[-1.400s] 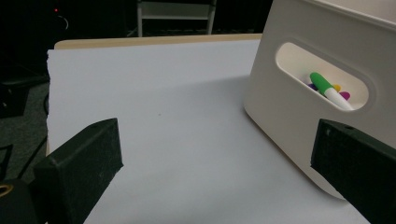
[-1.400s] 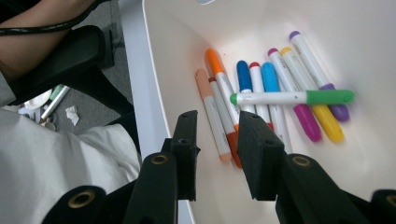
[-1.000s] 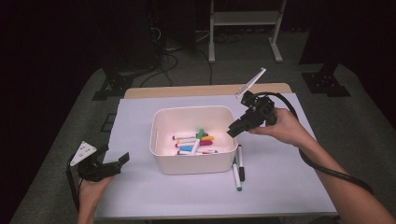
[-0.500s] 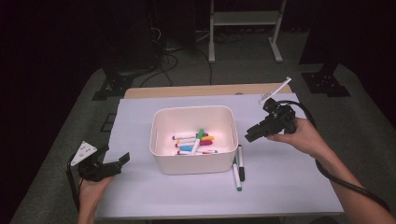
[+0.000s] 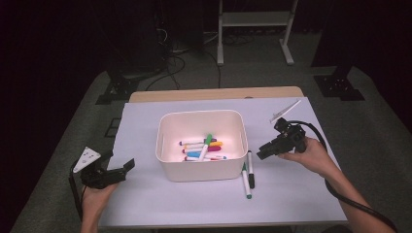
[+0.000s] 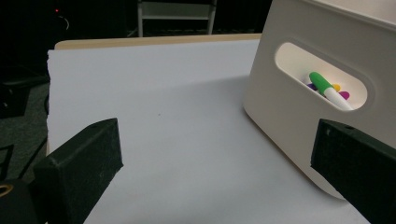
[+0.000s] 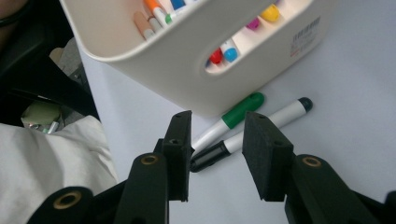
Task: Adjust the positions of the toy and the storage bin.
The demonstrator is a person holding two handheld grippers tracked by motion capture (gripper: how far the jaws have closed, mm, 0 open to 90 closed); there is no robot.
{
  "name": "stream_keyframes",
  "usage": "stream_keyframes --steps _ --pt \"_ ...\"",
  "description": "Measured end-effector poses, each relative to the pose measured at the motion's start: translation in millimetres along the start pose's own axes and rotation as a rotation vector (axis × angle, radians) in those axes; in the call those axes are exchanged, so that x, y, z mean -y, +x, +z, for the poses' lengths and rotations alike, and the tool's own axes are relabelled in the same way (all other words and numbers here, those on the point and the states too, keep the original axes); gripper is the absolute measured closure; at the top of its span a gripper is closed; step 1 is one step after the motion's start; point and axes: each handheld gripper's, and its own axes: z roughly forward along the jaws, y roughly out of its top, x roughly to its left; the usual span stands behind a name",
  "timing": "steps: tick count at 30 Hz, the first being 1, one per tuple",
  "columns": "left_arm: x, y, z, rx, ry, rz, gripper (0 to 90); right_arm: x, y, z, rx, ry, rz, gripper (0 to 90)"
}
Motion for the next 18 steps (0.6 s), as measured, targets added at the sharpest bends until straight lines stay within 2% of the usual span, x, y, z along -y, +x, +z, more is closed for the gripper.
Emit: stream_keyframes --steps 11,13,18 --pt "0.3 1.6 -1.4 -0.004 -0.003 -0.003 0.7 12.4 -7.6 32.0 0.033 0.027 0.021 59.3" --pt "0.1 1.2 -1.2 -0.003 -0.004 -0.002 0.7 15.2 -7.4 42.3 0.059 0.033 0.027 59.3" --pt "0.1 2.0 -2.1 -0.003 -0.007 -0.004 0.7 17.7 -9.6 53.1 0.091 0.04 0.041 58.4"
